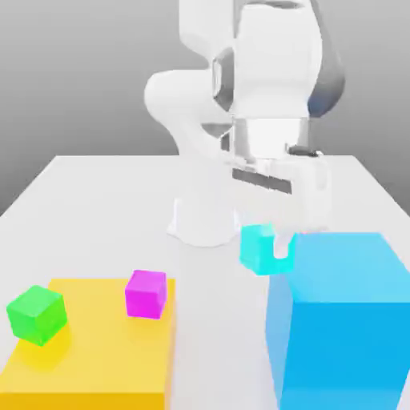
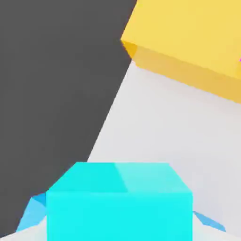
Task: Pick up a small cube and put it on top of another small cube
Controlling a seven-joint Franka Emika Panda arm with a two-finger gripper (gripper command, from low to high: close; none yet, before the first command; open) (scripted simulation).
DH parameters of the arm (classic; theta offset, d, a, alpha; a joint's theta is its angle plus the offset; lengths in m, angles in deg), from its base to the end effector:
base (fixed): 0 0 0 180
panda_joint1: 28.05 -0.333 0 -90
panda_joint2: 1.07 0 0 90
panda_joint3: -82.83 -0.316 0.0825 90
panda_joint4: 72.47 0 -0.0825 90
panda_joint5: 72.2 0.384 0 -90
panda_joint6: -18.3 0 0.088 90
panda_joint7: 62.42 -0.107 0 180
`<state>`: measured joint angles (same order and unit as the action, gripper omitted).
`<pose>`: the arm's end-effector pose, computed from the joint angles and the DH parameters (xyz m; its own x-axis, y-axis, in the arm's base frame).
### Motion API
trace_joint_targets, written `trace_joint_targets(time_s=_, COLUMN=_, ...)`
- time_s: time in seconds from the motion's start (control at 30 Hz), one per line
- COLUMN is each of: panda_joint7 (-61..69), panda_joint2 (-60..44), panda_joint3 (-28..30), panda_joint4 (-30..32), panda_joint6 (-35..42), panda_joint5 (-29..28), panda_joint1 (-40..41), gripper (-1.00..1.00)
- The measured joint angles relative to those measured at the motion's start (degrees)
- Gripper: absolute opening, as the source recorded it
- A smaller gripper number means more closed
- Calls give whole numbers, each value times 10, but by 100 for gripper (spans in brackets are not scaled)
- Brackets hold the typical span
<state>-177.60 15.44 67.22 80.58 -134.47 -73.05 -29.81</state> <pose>0.4092 0.1254 0.3549 -0.1188 -0.9923 -0.0357 -0.9522 0.1240 -0.2793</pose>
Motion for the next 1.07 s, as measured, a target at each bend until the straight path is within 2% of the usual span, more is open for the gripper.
trace_joint_targets(time_s=0.3, panda_joint7=212, panda_joint2=-38, panda_joint3=-73, panda_joint4=-45, panda_joint6=43, panda_joint5=-34, panda_joint1=-135, gripper=-100)
trace_joint_targets(time_s=0.37, panda_joint7=258, panda_joint2=-50, panda_joint3=-88, panda_joint4=-38, panda_joint6=48, panda_joint5=-23, panda_joint1=-167, gripper=-100)
trace_joint_targets(time_s=0.47, panda_joint7=284, panda_joint2=-59, panda_joint3=-85, panda_joint4=10, panda_joint6=41, panda_joint5=27, panda_joint1=-189, gripper=-100)
trace_joint_targets(time_s=0.63, panda_joint7=314, panda_joint2=-36, panda_joint3=-36, panda_joint4=90, panda_joint6=22, panda_joint5=81, panda_joint1=-174, gripper=-100)
trace_joint_targets(time_s=0.73, panda_joint7=326, panda_joint2=-23, panda_joint3=-10, panda_joint4=127, panda_joint6=7, panda_joint5=93, panda_joint1=-155, gripper=-100)
trace_joint_targets(time_s=0.87, panda_joint7=309, panda_joint2=-86, panda_joint3=-9, panda_joint4=135, panda_joint6=-61, panda_joint5=66, panda_joint1=-136, gripper=-100)
trace_joint_targets(time_s=0.97, panda_joint7=277, panda_joint2=-149, panda_joint3=-5, panda_joint4=134, panda_joint6=-122, panda_joint5=19, panda_joint1=-124, gripper=-100)
trace_joint_targets(time_s=1.0, panda_joint7=267, panda_joint2=-165, panda_joint3=-2, panda_joint4=134, panda_joint6=-137, panda_joint5=4, panda_joint1=-122, gripper=100)
trace_joint_targets(time_s=1.07, panda_joint7=267, panda_joint2=-165, panda_joint3=-2, panda_joint4=134, panda_joint6=-137, panda_joint5=4, panda_joint1=-113, gripper=100)
